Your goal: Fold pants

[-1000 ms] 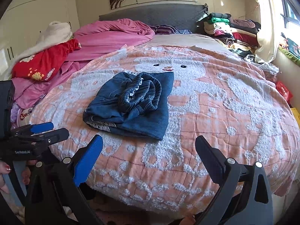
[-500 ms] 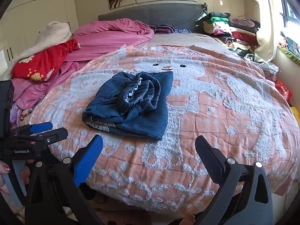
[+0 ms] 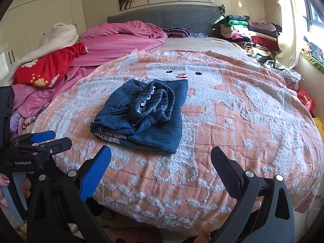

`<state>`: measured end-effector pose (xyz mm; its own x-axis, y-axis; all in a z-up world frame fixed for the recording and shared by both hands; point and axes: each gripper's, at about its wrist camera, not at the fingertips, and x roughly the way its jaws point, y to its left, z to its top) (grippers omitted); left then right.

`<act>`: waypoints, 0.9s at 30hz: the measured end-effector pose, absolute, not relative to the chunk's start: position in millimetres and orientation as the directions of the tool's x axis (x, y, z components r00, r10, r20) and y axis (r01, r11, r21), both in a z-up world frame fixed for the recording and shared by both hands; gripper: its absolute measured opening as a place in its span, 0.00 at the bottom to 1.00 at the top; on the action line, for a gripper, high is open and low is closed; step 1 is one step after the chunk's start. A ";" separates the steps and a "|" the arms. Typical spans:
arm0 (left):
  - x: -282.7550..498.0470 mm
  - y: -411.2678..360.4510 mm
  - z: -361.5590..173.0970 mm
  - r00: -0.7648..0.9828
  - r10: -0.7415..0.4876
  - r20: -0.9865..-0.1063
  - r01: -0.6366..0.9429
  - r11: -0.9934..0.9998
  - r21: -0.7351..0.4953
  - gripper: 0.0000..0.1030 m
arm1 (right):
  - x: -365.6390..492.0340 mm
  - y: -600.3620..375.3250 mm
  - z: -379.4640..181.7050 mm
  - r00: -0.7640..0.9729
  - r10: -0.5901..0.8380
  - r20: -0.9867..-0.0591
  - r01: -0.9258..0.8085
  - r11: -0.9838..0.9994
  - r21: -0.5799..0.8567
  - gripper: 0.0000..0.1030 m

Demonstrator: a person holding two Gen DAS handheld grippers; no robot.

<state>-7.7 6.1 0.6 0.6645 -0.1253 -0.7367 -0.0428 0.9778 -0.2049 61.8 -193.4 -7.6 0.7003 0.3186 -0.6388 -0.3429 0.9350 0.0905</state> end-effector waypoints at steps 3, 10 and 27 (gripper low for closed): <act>-8.1 5.7 1.1 0.667 -0.124 -0.734 -0.040 0.979 -0.201 0.91 | 62.3 -193.5 -6.8 0.700 0.316 -0.640 -0.341 0.936 0.089 0.95; -6.8 5.5 4.0 0.667 -0.119 -0.735 -0.038 0.981 -0.192 0.91 | 62.1 -195.6 -3.7 0.703 0.313 -0.639 -0.336 0.938 0.088 0.95; -7.6 5.7 6.4 0.665 -0.115 -0.738 -0.040 0.981 -0.188 0.91 | 62.1 -196.9 -2.8 0.704 0.319 -0.635 -0.341 0.936 0.093 0.95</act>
